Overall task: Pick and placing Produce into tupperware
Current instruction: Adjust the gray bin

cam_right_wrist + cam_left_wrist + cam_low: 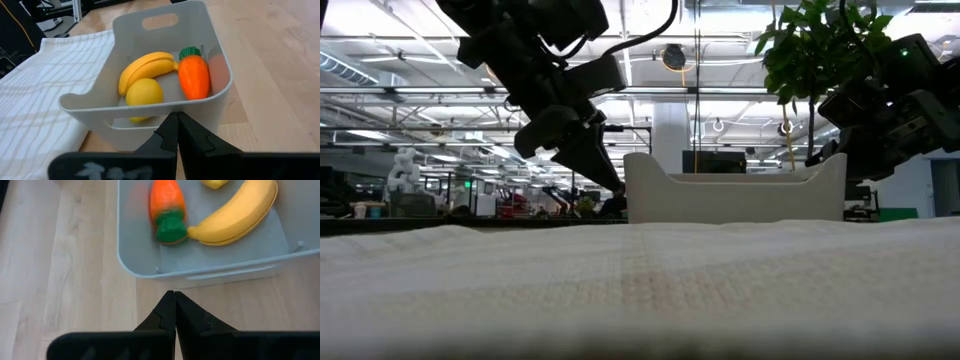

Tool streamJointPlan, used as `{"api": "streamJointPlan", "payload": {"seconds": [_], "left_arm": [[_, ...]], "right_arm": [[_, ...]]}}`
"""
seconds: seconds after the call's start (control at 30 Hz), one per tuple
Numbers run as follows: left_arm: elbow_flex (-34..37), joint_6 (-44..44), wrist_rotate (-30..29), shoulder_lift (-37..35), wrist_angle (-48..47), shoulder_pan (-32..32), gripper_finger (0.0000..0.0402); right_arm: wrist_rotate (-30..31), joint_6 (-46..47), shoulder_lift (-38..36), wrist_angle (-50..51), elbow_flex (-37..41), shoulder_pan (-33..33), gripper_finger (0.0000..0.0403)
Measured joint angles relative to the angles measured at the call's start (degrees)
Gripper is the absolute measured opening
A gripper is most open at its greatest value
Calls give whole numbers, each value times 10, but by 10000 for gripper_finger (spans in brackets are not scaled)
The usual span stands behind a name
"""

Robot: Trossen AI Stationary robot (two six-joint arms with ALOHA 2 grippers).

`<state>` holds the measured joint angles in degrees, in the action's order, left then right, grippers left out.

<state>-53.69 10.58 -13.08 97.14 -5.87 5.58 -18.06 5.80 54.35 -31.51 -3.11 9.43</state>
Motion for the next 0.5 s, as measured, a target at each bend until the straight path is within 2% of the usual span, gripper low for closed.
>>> {"api": "streamJointPlan", "payload": {"seconds": [0.27,0.5], "left_arm": [[0,10,-14,-2,-7,0,1],[0,16,-20,-34,-46,0,0]], "right_arm": [[1,5,-29,13,0,0,0],[15,6,-63,47,0,0,0]]}}
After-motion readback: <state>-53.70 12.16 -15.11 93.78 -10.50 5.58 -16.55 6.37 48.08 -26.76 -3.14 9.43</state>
